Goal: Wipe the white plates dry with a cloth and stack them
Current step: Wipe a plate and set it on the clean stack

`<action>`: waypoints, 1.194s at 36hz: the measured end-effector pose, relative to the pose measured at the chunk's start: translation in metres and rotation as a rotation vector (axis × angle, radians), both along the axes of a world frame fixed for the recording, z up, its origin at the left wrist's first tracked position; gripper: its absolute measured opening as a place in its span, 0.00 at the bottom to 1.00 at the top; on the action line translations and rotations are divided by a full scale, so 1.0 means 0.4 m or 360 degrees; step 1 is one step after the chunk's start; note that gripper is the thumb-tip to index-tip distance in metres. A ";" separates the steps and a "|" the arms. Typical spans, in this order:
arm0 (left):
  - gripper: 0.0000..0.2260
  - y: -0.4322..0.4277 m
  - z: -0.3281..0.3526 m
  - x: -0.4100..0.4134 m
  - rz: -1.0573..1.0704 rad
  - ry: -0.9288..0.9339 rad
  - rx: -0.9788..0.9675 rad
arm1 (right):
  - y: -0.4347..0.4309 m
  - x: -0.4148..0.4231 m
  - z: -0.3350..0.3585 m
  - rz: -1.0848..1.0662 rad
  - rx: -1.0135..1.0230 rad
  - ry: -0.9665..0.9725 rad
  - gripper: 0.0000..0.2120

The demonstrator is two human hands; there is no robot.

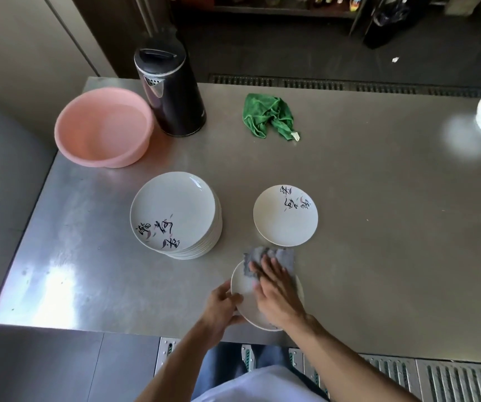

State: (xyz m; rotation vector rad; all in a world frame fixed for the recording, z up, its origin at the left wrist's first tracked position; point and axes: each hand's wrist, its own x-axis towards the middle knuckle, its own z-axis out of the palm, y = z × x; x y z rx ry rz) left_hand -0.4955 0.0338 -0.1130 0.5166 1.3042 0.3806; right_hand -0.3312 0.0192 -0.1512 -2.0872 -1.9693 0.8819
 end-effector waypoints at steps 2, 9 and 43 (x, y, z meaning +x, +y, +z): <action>0.21 0.005 0.008 0.000 -0.0026 -0.0005 0.0035 | -0.007 -0.001 -0.001 0.0285 0.0024 0.0097 0.23; 0.22 0.013 0.020 0.005 -0.0057 0.0008 0.0082 | 0.001 0.017 0.000 0.0225 0.0027 -0.0145 0.29; 0.21 -0.004 -0.001 -0.032 -0.0001 -0.0059 -0.0023 | -0.002 -0.059 0.006 0.0313 -0.0144 0.0171 0.25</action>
